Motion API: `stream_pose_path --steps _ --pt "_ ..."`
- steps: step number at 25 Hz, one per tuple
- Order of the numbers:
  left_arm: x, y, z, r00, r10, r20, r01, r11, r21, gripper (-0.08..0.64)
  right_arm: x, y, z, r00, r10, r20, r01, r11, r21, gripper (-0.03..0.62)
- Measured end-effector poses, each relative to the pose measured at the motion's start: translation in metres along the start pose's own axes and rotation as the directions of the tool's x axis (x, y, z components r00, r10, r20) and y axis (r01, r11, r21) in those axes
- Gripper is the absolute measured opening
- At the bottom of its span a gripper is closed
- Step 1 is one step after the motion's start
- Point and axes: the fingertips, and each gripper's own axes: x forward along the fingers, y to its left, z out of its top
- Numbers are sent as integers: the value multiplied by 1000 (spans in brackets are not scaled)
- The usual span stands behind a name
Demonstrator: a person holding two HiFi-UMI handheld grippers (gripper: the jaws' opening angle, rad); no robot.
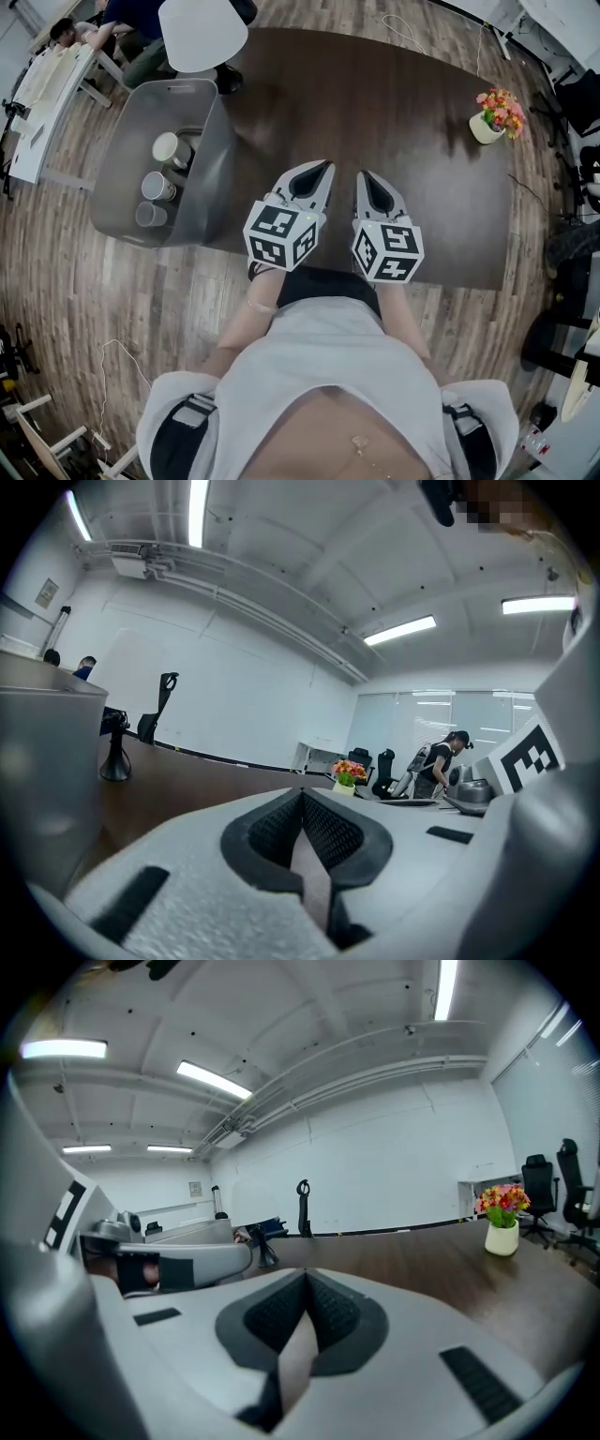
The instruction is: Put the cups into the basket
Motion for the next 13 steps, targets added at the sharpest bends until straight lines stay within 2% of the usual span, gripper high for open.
stream_pose_path --steps 13 --pt "7 -9 -4 1000 12 4 -12 1000 -1 9 -3 -5 -3 1000 29 2 -29 1000 -6 11"
